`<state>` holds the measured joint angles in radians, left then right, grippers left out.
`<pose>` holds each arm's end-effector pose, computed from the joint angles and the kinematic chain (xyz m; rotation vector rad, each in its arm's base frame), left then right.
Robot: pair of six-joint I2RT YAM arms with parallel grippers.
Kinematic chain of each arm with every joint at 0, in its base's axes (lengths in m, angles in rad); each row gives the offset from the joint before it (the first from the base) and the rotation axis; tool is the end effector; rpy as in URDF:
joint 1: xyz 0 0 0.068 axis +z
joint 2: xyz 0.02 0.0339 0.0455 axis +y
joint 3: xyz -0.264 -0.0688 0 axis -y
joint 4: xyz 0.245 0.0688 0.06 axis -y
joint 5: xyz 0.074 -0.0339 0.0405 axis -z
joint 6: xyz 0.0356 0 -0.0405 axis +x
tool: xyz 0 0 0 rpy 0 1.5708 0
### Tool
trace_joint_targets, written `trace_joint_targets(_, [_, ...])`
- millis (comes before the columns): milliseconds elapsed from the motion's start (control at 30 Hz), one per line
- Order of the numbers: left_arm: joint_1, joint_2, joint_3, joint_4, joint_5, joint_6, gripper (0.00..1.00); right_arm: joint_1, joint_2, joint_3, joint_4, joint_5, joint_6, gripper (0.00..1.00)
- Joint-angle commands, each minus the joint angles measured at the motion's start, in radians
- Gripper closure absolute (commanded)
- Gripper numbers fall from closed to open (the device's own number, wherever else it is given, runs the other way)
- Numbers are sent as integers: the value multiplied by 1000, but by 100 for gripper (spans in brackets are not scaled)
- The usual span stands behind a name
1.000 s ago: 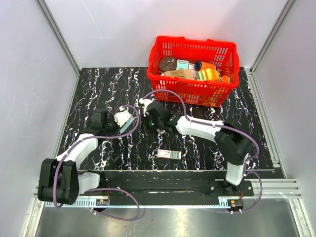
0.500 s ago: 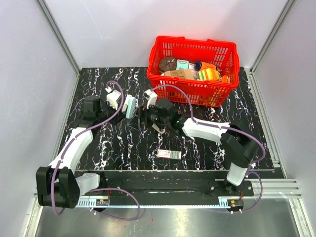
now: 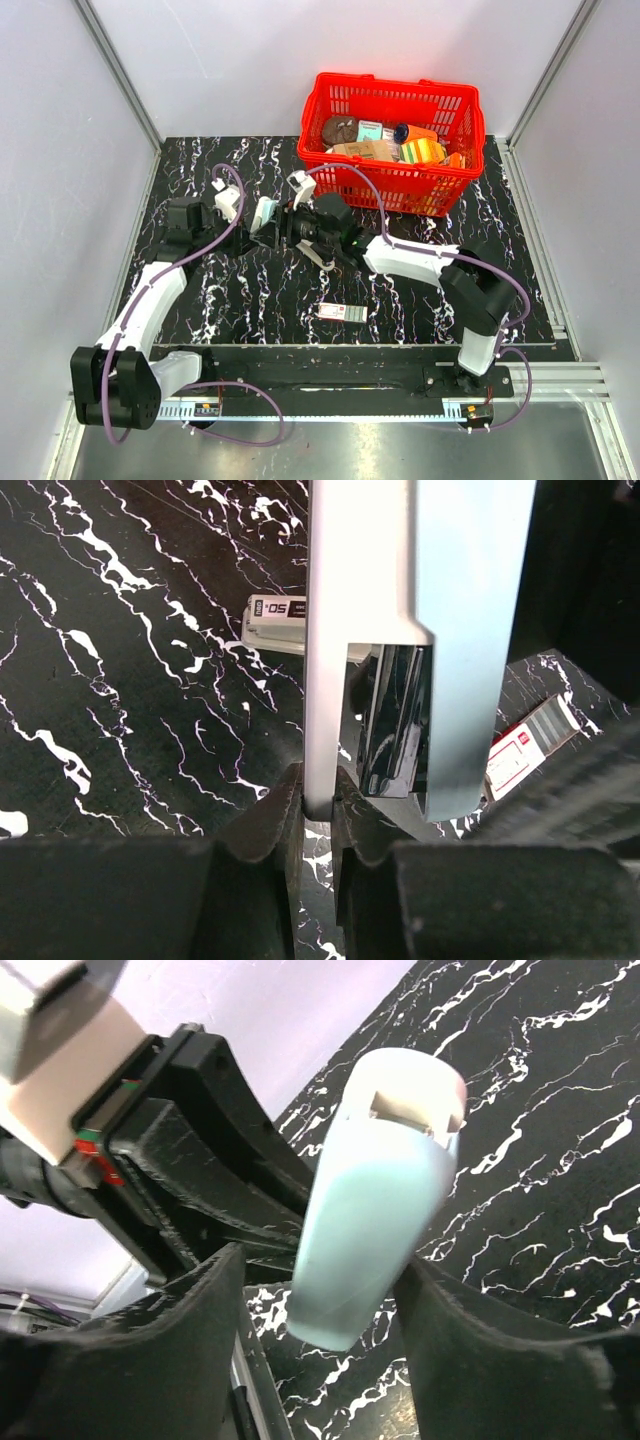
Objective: Unload the staples from the stapler
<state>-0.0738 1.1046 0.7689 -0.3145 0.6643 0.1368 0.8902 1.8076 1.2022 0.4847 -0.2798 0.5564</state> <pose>0.2314 -0.0391 0.2635 0.5818 2.0645 -0.6959 0.2598 0.3365 0.2670 -0.5364 1.7908 1.2836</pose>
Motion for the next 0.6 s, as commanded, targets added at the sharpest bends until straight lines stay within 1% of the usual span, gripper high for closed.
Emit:
trace_joint_targets(0, [2,-26,27,20,57,-8,100,-2,21,62,5,14,4,40])
trace_joint_targets(133, [2,-22,26,18,48,-2,100,-4,19,66,-44,19,-4,62])
trace_joint_targets(233, [5,-22,18,18,-1,58,100,-4,-7,53,-87,28,-22,76])
trace_joint_targets(300, [6,-17,15,23,-52,111,100,-2,-20,45,-133,24,-41,83])
trace_joint_targets(400, [9,-9,4,41,-146,210,100,-4,-36,19,-178,2,-70,91])
trace_joint_targets(567, [14,3,-26,74,-287,388,100,-2,-34,4,-270,-51,-119,94])
